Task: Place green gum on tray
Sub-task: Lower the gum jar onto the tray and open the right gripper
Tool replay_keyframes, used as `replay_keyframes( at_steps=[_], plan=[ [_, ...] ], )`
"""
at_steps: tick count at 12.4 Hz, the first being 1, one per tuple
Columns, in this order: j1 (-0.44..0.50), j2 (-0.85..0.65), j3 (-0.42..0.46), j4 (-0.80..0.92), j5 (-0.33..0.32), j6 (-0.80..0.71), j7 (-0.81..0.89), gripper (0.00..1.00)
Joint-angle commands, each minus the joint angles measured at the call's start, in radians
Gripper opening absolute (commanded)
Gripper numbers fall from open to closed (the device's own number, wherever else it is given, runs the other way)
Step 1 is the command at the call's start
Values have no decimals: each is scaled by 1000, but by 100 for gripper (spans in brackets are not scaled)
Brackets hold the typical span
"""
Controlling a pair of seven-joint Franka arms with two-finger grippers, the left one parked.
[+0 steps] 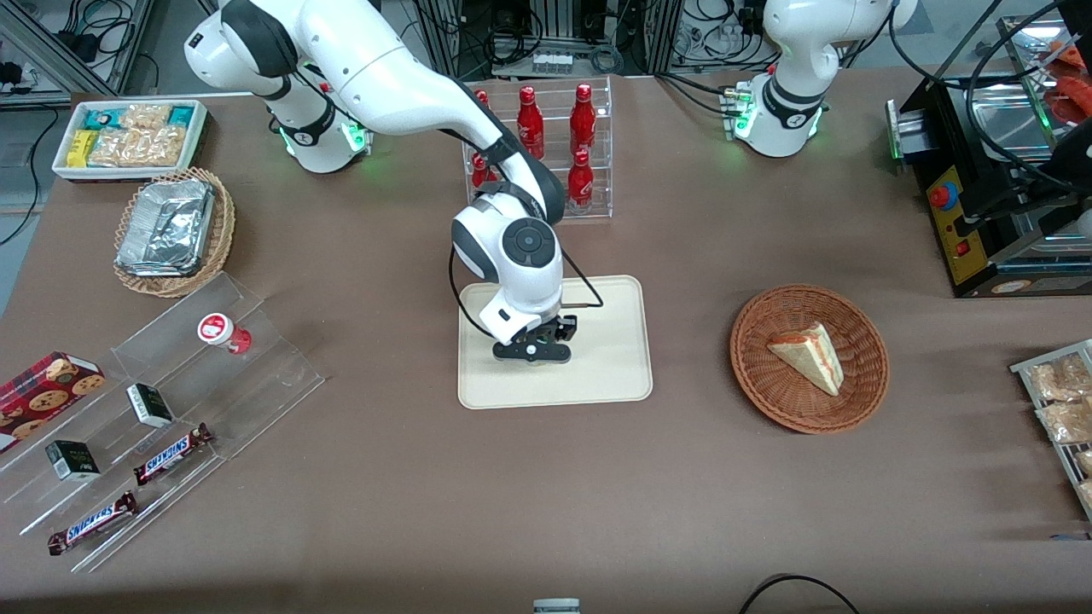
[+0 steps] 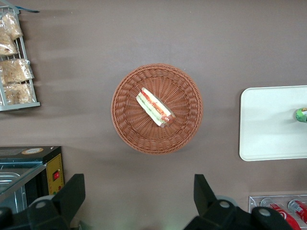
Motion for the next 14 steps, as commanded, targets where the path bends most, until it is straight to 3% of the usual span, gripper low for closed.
replay_keyframes(
  at_steps=[1,2,3,14],
  plan=[
    [18,39,-10,42,21,20,11,0],
    [18,41,-10,42,21,27,11,32],
    [18,43,-10,41,22,31,13,98],
    [1,-54,-15,11,5,-5,-183,100]
  ],
)
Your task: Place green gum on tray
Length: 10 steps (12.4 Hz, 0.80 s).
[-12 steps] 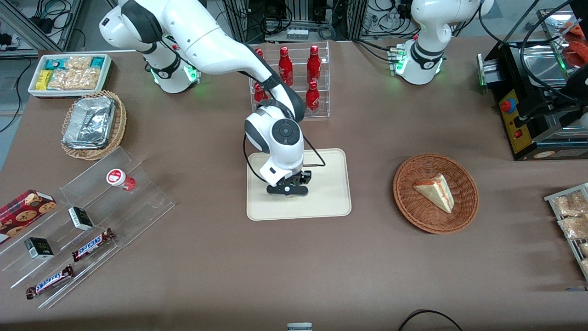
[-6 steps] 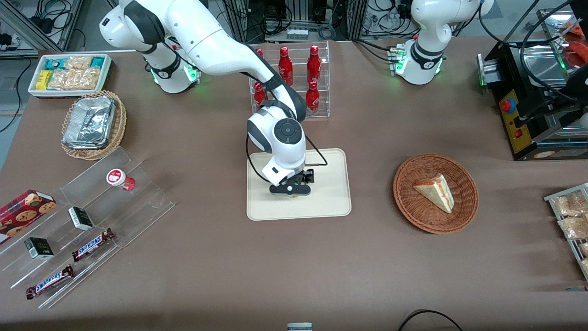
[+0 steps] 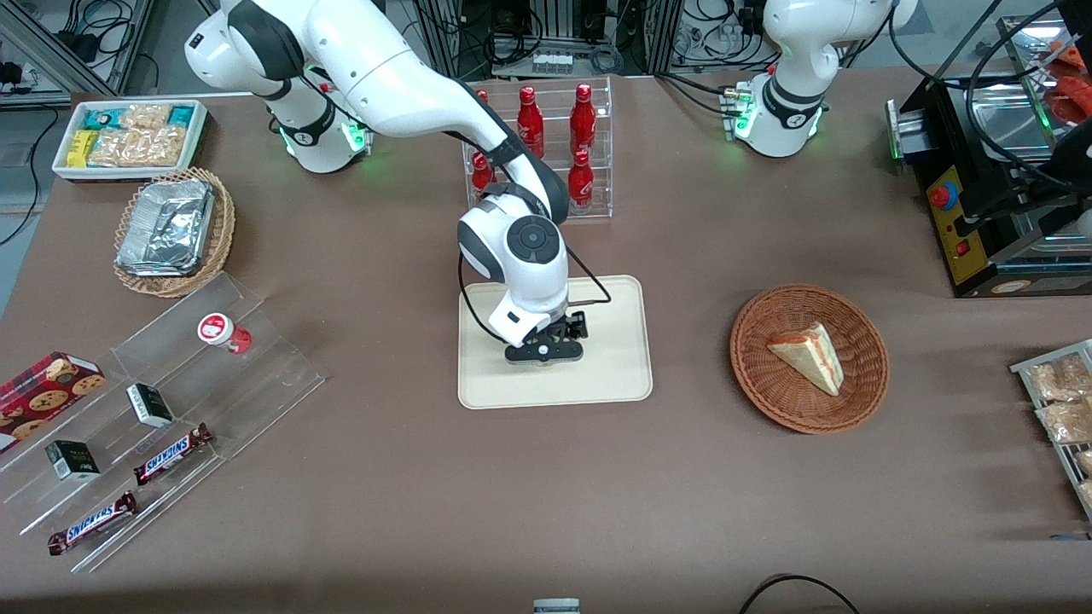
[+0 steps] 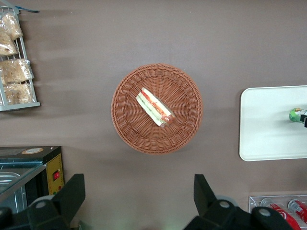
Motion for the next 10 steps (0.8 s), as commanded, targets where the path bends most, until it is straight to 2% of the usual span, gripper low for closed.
replay_keyframes(
  at_steps=[1,4,7,10],
  plan=[
    [-15,-71,-6,-7,6,-79,-94,100],
    [-60,-147,-6,-47,15,-152,-166,100],
    [-138,-245,-5,-134,19,-201,-302,100],
    [-213,-302,-3,-144,22,-283,-413,100]
  ],
)
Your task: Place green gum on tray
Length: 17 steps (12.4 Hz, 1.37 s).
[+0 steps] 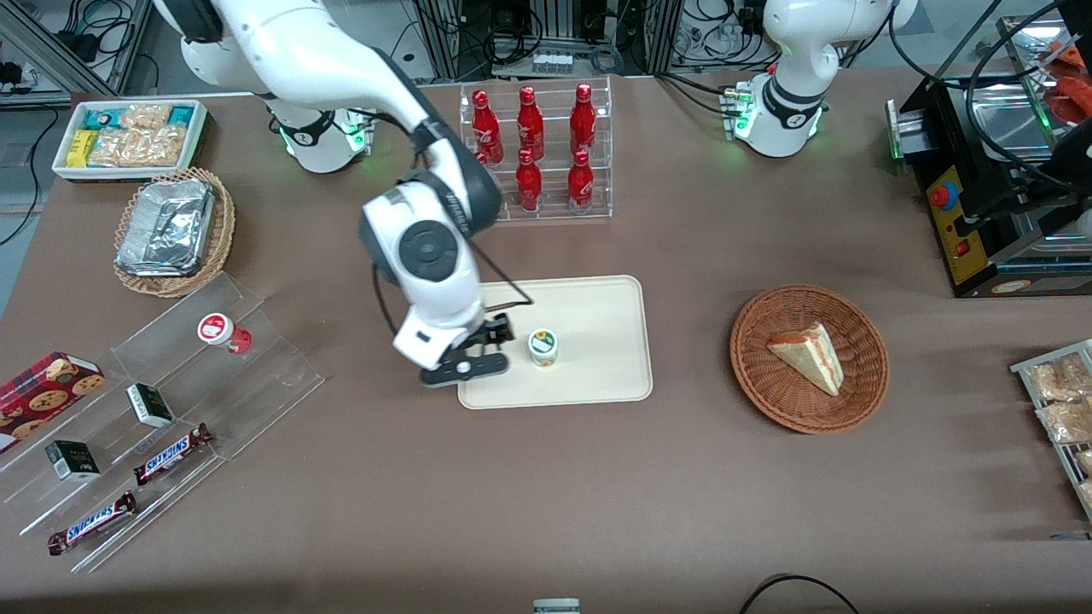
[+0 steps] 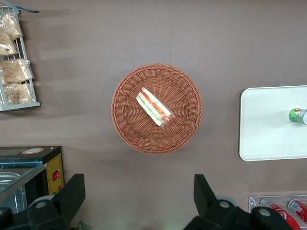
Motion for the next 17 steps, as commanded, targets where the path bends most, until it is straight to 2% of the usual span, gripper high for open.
replay_keyframes(
  at_steps=[1,4,6,8,13,17],
  plan=[
    [-61,-82,12,-46,23,-78,-97,100],
    [-123,-133,12,-55,46,-137,-120,100],
    [-183,-171,13,-63,46,-233,-128,100],
    [-252,-199,13,-66,35,-295,-207,100],
    [-427,-309,16,-127,35,-310,-240,100],
    [-597,-390,79,-138,20,-367,-339,100]
  ],
)
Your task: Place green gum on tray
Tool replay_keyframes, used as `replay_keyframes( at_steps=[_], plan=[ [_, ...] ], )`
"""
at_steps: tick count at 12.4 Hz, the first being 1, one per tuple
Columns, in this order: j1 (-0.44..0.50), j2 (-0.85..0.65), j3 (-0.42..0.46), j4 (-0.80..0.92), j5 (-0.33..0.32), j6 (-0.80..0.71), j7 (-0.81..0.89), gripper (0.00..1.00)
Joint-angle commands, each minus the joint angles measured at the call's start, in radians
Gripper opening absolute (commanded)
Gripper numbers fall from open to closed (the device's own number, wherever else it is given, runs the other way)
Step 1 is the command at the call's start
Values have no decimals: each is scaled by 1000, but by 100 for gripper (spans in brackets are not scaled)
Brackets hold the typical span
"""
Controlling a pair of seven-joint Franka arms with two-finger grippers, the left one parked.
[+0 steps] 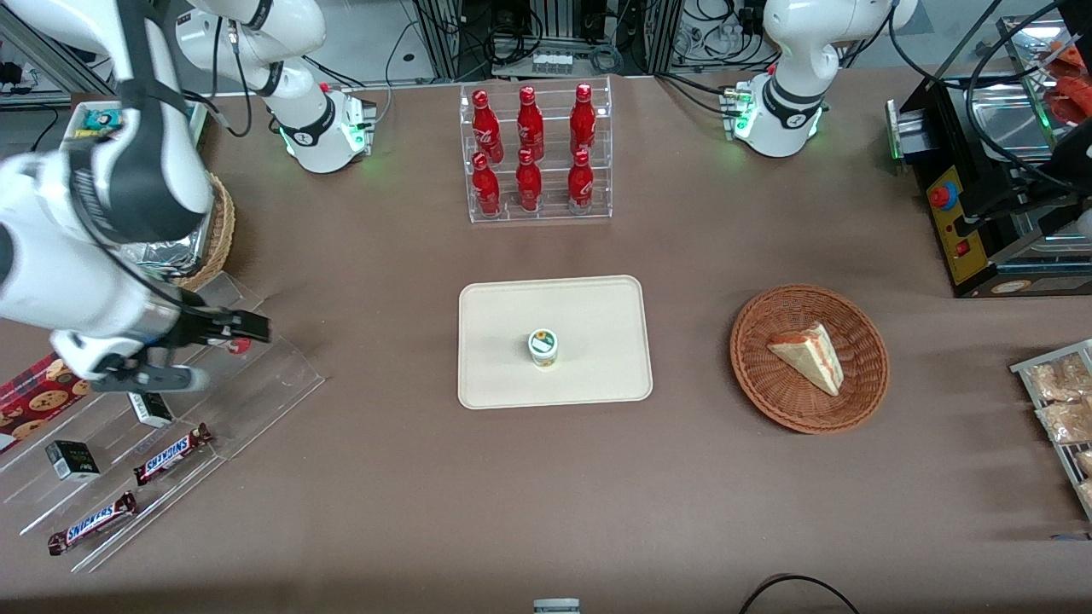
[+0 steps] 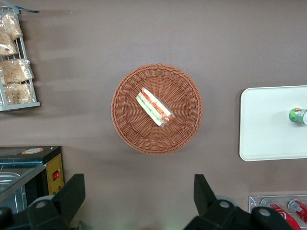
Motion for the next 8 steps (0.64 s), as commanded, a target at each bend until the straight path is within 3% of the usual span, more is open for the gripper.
replay_keyframes(
  at_steps=[1,8],
  plan=[
    [-70,-80,27,-36,-2,-54,-46,100],
    [-122,-163,28,-25,-31,-208,-36,100]
  ],
)
